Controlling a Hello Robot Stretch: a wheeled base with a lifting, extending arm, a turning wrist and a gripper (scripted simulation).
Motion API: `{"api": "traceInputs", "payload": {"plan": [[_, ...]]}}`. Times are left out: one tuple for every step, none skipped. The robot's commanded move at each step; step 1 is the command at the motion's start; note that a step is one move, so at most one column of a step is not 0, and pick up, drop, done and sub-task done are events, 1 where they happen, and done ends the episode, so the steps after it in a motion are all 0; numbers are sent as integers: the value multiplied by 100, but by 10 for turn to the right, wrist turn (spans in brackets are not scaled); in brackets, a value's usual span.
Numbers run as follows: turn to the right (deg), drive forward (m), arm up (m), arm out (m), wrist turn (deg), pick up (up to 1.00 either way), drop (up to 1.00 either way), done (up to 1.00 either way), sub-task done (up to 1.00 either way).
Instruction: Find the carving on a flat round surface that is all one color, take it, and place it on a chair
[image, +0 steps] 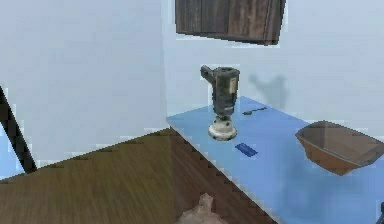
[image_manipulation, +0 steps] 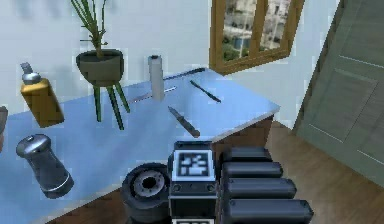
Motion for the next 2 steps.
{"api": "traceInputs", "payload": {"plan": [[-450,0,0,0,0,0,0,0,0],[-450,0,0,0,0,0,0,0,0]]}}
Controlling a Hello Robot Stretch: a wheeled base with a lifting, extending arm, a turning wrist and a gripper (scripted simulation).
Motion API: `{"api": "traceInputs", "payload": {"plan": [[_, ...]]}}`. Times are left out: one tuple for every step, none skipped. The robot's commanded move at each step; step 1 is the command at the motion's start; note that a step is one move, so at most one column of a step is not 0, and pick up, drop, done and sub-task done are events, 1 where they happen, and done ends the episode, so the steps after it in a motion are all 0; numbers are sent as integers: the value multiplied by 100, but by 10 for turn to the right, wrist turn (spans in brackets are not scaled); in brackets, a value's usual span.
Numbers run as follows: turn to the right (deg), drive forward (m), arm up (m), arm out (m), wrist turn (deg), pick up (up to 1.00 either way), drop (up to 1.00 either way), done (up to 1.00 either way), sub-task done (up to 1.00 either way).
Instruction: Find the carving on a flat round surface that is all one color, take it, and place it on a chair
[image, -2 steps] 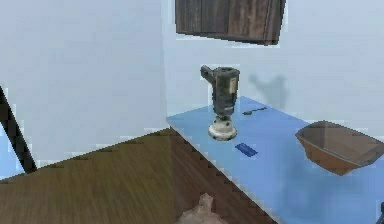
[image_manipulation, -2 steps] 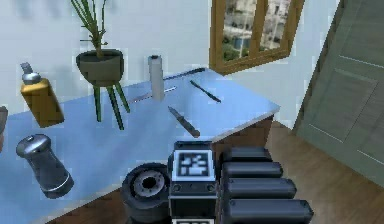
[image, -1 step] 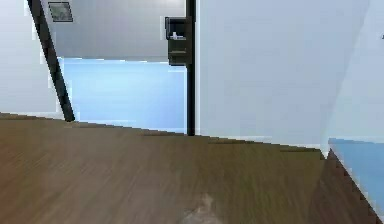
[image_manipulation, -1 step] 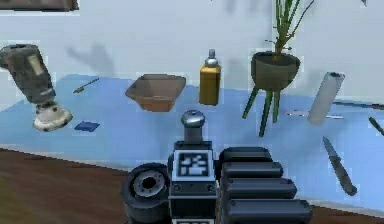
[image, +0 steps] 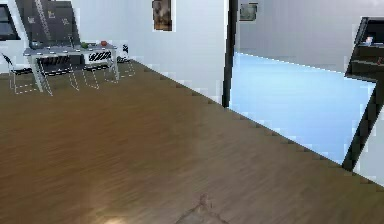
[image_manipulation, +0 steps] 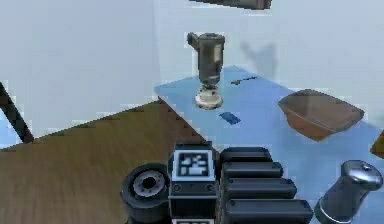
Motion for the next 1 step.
{"api": "traceInputs", "payload": {"plan": [[-330,0,0,0,0,0,0,0,0]]}}
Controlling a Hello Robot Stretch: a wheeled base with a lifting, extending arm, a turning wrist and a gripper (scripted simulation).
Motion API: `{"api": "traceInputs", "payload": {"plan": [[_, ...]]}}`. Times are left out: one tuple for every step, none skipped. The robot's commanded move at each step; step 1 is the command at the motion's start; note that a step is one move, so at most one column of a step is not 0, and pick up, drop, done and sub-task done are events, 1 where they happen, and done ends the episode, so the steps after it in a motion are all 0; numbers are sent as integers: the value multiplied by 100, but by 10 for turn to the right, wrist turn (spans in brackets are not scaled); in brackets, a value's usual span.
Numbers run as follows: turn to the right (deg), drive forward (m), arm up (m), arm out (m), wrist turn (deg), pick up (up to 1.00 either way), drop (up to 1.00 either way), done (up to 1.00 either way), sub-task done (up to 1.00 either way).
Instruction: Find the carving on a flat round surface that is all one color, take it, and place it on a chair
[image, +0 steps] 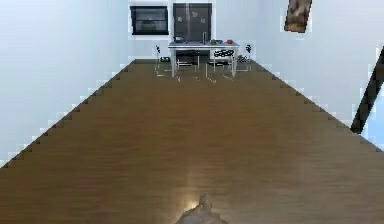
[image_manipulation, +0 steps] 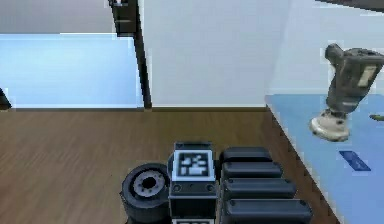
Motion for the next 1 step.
{"api": "traceInputs", "payload": {"plan": [[0,15,0,0,0,0,0,0,0]]}}
